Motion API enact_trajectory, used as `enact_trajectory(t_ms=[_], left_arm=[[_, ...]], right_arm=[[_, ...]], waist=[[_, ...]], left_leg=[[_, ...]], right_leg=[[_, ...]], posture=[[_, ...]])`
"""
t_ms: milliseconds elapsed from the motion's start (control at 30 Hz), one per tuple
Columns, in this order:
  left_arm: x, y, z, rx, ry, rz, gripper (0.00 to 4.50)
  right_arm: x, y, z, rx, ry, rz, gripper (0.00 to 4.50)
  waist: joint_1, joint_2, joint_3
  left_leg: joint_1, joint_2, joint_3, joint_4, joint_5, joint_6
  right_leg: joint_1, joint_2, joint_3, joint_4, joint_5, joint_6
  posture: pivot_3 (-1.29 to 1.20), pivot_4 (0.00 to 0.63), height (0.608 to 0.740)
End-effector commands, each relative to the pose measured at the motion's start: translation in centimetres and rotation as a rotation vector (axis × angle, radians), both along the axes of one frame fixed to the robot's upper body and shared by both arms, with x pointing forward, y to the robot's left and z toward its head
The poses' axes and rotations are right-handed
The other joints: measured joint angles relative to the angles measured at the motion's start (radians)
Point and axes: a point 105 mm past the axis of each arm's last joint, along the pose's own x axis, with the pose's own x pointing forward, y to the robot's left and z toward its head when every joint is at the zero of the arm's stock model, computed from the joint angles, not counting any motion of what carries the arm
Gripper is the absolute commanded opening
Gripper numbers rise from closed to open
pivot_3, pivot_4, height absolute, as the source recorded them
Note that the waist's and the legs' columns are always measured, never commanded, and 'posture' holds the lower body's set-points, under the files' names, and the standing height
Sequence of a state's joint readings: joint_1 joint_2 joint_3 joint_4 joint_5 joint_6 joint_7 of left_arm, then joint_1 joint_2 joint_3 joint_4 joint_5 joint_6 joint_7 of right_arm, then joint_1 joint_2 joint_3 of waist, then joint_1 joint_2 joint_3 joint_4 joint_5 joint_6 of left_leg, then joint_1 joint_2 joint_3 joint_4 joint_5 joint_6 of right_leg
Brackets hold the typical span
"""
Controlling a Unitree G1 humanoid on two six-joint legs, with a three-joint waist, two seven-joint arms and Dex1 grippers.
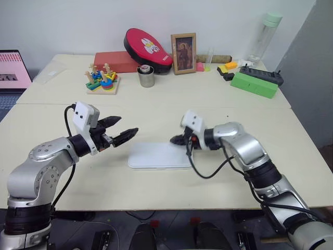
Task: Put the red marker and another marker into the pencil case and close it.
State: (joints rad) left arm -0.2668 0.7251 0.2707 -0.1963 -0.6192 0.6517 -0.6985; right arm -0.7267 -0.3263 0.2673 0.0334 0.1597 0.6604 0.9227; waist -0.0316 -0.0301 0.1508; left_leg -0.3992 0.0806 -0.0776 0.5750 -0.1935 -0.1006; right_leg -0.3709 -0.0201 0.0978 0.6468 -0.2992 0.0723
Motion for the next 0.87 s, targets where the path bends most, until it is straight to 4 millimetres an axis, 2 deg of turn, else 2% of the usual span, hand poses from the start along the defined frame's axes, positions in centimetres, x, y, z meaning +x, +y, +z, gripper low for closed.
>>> enact_trajectory(t_ms=[33, 100, 200, 267, 333, 367, 467, 600, 633, 867], left_arm=[[1.1, 3.4, 0.6, 0.04, -0.074, 0.165, 4.5], [1.2, 5.1, -0.2, 0.061, -0.061, 0.223, 4.5], [1.5, 6.8, -1.0, 0.081, -0.054, 0.278, 4.5], [1.7, 7.5, -1.5, 0.089, -0.049, 0.296, 4.5], [1.8, 7.9, -1.8, 0.101, -0.043, 0.305, 4.5], [1.9, 8.0, -1.9, 0.106, -0.044, 0.305, 4.5], [2.1, 8.4, -1.6, 0.12, -0.054, 0.318, 4.5], [2.2, 7.9, -1.3, 0.109, -0.063, 0.305, 4.5], [2.1, 7.6, -1.3, 0.112, -0.063, 0.299, 4.5], [1.4, 8.0, -1.8, 0.104, -0.04, 0.325, 4.5]], right_arm=[[0.8, -3.3, 3.3, 0.136, -0.055, -0.098, 0.37], [1.1, -5.6, 3.2, 0.135, -0.04, -0.17, 0.73], [1.7, -7.7, 2.9, 0.143, -0.023, -0.252, 1.49], [2.1, -8.3, 2.7, 0.151, -0.017, -0.292, 2.1], [2.3, -8.7, 2.4, 0.15, -0.018, -0.326, 2.42], [2.3, -8.8, 2.4, 0.151, -0.019, -0.336, 2.79], [2.4, -9.1, 2.1, 0.166, -0.008, -0.366, 3.49], [2.2, -9.5, 1.7, 0.16, 0.001, -0.383, 4.31], [2.1, -9.7, 1.6, 0.161, 0.004, -0.386, 4.48], [2.1, -10.1, 1.1, 0.153, 0.014, -0.399, 4.48]], waist=[[0.0, 0.0, 0.0], [0.002, 0.0, 0.0], [0.001, 0.0, 0.0], [0.0, 0.001, 0.0], [-0.004, 0.001, 0.0], [-0.004, 0.001, 0.0], [-0.002, 0.001, 0.0], [0.0, 0.001, 0.0], [0.0, 0.001, 0.0], [-0.001, 0.001, 0.0]], left_leg=[[0.0, 0.0, 0.0, 0.0, 0.0, 0.0], [0.0, 0.0, 0.0, -0.001, 0.0, 0.0], [-0.001, 0.0, 0.0, -0.001, 0.0, 0.0], [0.0, 0.0, 0.0, -0.001, 0.0, 0.0], [0.0, 0.0, 0.0, -0.001, 0.0, 0.0], [0.0, 0.0, 0.0, -0.001, 0.0, 0.0], [0.0, 0.0, 0.0, -0.001, 0.0, 0.0], [-0.001, 0.0, 0.0, -0.001, 0.0, 0.0], [-0.001, 0.0, 0.0, -0.001, 0.0, 0.0], [0.0, 0.0, 0.0, -0.001, 0.0, 0.0]], right_leg=[[0.0, 0.0, 0.0, 0.0, 0.0, 0.0], [0.0, 0.0, 0.0, 0.0, 0.0, 0.0], [0.0, 0.0, 0.0, -0.001, 0.0, 0.0], [-0.001, 0.0, 0.0, -0.001, 0.0, 0.0], [-0.001, 0.0, 0.0, 0.0, 0.0, 0.0], [-0.001, 0.0, 0.0, 0.0, 0.0, 0.0], [0.0, 0.0, 0.0, 0.0, 0.0, 0.0], [0.0, 0.0, 0.0, 0.0, 0.0, 0.0], [0.0, 0.0, 0.0, 0.0, 0.0, 0.0], [0.0, 0.0, 0.0, 0.0, 0.0, 0.0]], posture=[[0.0, 0.15, 0.74], [0.0, 0.15, 0.74], [0.0, 0.15, 0.74], [0.0, 0.15, 0.74], [0.0, 0.15, 0.74], [0.0, 0.15, 0.74], [0.0, 0.15, 0.74], [0.0, 0.15, 0.74], [0.0, 0.15, 0.74], [0.0, 0.15, 0.74]])
